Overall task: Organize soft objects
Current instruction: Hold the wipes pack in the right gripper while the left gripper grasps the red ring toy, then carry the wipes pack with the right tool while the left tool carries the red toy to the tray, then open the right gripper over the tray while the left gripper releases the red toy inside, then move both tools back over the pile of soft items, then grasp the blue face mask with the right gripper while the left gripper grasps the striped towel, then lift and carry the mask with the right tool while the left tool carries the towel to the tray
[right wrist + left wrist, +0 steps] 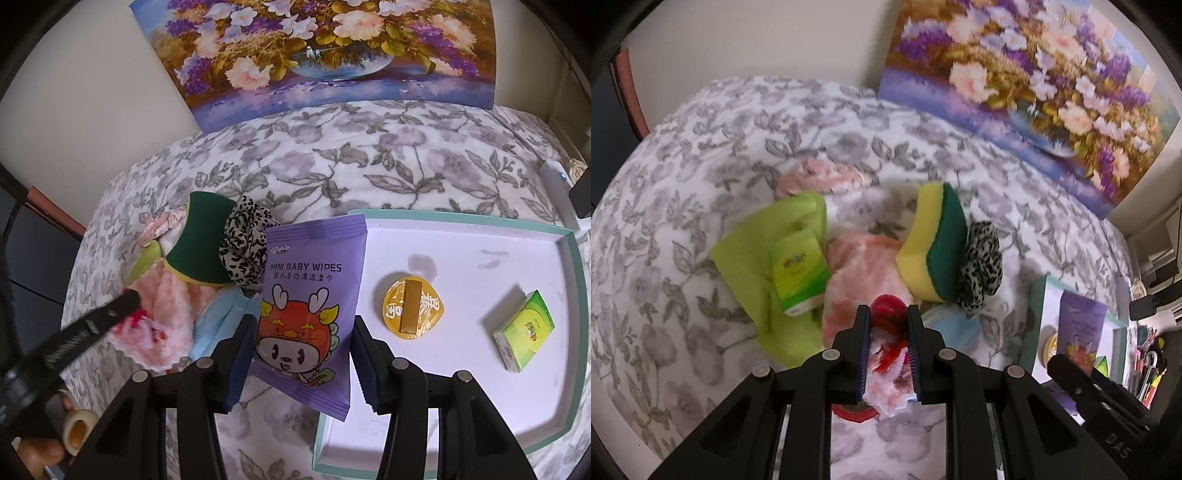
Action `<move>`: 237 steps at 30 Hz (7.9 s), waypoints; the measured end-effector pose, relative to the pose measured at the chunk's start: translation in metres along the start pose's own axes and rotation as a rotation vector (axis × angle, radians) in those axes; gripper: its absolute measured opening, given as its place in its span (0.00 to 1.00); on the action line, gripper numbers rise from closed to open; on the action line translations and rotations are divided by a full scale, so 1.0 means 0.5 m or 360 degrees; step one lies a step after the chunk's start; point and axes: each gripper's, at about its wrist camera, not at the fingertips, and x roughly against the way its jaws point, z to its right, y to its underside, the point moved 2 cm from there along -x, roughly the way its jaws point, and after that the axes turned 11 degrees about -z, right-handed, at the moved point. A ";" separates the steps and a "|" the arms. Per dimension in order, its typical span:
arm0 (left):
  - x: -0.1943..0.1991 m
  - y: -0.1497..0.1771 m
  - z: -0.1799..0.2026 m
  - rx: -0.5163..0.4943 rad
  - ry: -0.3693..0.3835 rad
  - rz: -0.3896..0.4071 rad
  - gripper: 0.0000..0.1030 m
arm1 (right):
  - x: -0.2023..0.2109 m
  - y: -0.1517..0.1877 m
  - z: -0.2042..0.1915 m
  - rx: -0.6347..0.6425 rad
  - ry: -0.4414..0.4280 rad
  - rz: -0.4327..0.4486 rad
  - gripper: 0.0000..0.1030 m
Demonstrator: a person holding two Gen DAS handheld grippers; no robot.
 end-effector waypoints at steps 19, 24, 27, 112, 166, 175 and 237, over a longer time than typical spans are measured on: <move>0.044 0.009 0.012 -0.0067 0.0009 0.0028 0.31 | 0.002 -0.002 0.002 -0.0007 0.0003 -0.0010 0.52; 0.004 0.014 0.026 -0.0120 -0.0005 -0.0077 0.31 | 0.004 -0.001 0.007 -0.0004 0.0009 -0.0018 0.52; -0.028 0.017 0.031 -0.0134 -0.0056 -0.0143 0.31 | 0.004 -0.001 0.010 -0.0008 0.0013 -0.0021 0.52; -0.067 0.053 0.390 -0.0499 -0.0091 0.0028 0.95 | 0.096 0.001 0.409 -0.0590 0.0267 0.0053 0.87; 0.065 -0.011 -0.109 0.0228 -0.0343 0.0051 0.95 | -0.040 0.010 -0.060 0.0059 0.0084 -0.0075 1.00; 0.009 -0.013 -0.121 0.0310 -0.0194 -0.0074 0.95 | -0.101 0.000 -0.089 0.0062 -0.0005 -0.0115 1.00; 0.000 -0.034 -0.067 0.0317 0.0156 0.0013 0.14 | -0.122 -0.023 -0.068 -0.0081 -0.0213 -0.0107 0.09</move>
